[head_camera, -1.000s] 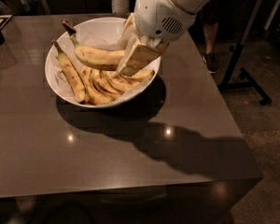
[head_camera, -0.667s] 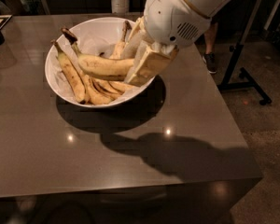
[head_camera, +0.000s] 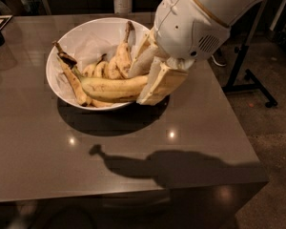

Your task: Pick banana from white bowl

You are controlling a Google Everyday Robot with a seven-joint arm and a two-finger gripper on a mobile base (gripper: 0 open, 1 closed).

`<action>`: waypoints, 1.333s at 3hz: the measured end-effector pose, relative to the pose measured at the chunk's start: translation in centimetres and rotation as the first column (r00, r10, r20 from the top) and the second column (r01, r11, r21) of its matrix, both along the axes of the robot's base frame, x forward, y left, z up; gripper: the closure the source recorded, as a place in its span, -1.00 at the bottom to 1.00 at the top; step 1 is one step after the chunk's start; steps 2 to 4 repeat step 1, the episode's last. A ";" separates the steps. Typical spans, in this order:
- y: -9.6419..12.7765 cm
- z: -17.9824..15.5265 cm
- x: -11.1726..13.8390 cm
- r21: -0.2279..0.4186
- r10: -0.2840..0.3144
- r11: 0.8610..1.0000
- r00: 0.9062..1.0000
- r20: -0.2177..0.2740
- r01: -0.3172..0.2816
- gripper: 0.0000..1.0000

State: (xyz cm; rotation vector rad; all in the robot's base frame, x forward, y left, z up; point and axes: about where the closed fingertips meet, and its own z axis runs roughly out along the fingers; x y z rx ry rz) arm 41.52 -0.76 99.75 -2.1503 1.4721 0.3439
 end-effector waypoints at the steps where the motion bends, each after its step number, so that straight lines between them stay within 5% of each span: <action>1: 0.0 0.0 0.0 0.000 0.000 1.000 1.000 0.000 0.000 1.00; 4: 0.0 0.0 0.0 0.000 0.000 1.000 1.000 0.000 0.000 1.00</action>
Offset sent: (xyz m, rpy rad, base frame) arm 0.0000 0.0000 0.0000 0.0000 0.0000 0.0000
